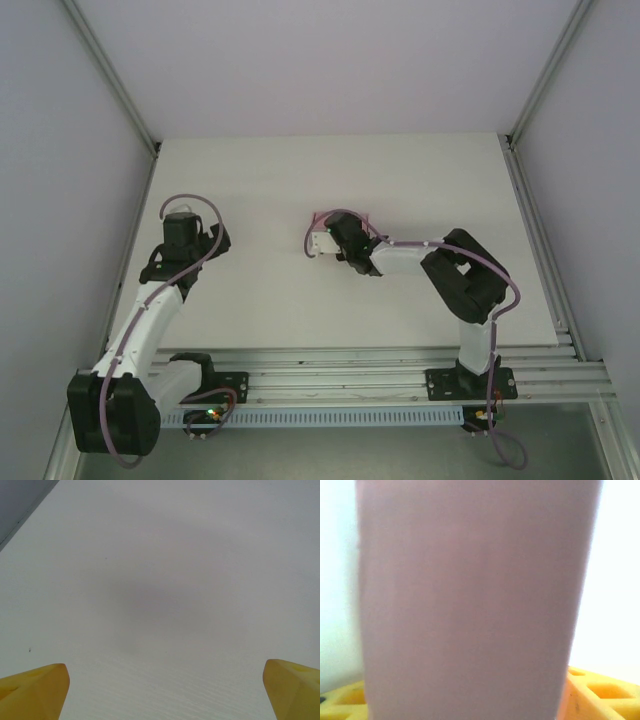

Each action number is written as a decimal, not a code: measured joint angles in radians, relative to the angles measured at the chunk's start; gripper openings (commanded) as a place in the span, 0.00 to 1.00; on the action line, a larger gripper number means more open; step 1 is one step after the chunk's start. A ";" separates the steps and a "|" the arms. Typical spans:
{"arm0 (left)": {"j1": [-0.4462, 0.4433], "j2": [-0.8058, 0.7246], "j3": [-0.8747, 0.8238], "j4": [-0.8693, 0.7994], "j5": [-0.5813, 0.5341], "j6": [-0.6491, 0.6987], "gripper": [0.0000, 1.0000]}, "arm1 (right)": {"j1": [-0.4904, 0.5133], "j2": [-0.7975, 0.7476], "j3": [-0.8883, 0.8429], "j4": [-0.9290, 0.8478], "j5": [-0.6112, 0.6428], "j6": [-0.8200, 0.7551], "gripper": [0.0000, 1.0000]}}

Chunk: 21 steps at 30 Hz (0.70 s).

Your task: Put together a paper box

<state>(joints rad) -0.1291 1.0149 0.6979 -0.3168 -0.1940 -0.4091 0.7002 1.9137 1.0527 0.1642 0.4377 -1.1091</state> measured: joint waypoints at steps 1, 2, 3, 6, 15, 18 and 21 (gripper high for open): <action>0.000 -0.001 -0.003 0.006 0.000 0.002 1.00 | 0.000 -0.003 -0.004 -0.020 -0.013 0.006 0.91; 0.000 -0.001 -0.006 0.009 0.000 0.003 1.00 | 0.000 -0.013 -0.003 -0.035 -0.021 0.016 0.93; 0.000 -0.002 -0.009 0.013 0.000 0.004 1.00 | 0.000 -0.030 -0.002 -0.076 -0.046 0.032 0.94; 0.000 -0.007 -0.017 0.015 0.002 0.008 1.00 | 0.003 -0.072 -0.001 -0.204 -0.101 0.075 1.00; 0.000 -0.027 -0.022 0.047 0.014 0.033 1.00 | 0.018 -0.285 0.000 -0.483 -0.301 0.203 1.00; 0.000 -0.030 -0.040 0.101 0.014 0.061 1.00 | -0.019 -0.397 -0.006 -0.465 -0.348 0.332 1.00; 0.000 -0.029 -0.090 0.193 0.000 0.103 1.00 | -0.126 -0.526 -0.058 -0.372 -0.391 0.529 0.99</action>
<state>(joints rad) -0.1291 0.9863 0.6083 -0.1238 -0.1944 -0.3058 0.5739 1.3876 0.9951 -0.2077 0.0471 -0.5804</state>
